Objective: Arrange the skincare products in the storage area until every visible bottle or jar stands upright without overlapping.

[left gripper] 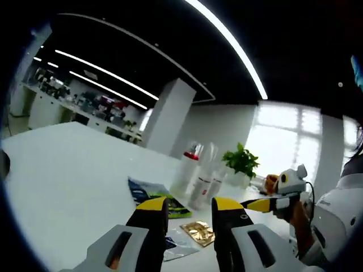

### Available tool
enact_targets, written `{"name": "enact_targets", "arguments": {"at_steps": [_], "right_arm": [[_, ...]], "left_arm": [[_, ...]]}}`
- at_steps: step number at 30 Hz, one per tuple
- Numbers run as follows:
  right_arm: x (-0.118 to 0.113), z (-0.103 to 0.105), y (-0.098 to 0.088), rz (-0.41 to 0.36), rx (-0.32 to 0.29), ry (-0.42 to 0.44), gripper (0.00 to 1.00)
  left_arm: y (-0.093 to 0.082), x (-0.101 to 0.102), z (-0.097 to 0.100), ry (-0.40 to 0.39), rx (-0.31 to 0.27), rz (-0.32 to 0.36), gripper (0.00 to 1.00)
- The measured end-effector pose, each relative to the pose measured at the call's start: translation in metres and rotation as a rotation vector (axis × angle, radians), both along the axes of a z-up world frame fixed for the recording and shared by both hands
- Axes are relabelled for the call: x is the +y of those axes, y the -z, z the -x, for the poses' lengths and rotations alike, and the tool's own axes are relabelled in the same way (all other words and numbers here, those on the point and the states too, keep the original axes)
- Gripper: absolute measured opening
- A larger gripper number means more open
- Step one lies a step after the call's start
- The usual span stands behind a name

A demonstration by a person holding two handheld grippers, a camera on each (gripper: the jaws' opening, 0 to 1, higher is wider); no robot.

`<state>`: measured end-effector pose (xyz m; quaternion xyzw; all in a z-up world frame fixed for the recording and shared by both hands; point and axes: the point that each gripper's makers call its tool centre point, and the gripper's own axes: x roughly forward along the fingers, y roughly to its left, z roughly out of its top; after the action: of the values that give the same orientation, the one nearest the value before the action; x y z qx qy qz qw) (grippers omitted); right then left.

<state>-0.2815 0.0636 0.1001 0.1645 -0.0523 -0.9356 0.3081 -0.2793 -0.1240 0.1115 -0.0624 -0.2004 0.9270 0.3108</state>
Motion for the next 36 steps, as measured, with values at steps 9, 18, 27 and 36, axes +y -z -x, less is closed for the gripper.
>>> {"name": "enact_targets", "arguments": {"at_steps": [9,18,27,36], "right_arm": [[0.022,-0.017,-0.02,-0.06,0.178,0.021,0.59],[0.042,-0.035,-0.046,0.023,0.293,0.038,0.74],[0.065,-0.045,-0.056,0.021,0.344,0.099,1.0],[0.077,-0.064,-0.067,0.078,0.41,0.038,1.0]], "left_arm": [[-0.003,-0.003,-0.006,-0.027,0.009,0.044,0.47],[-0.025,0.001,-0.019,-0.043,0.075,0.062,0.54],[-0.036,-0.007,-0.027,-0.103,0.091,0.131,0.76],[-0.038,-0.021,-0.032,-0.148,0.096,0.181,0.93]]}}
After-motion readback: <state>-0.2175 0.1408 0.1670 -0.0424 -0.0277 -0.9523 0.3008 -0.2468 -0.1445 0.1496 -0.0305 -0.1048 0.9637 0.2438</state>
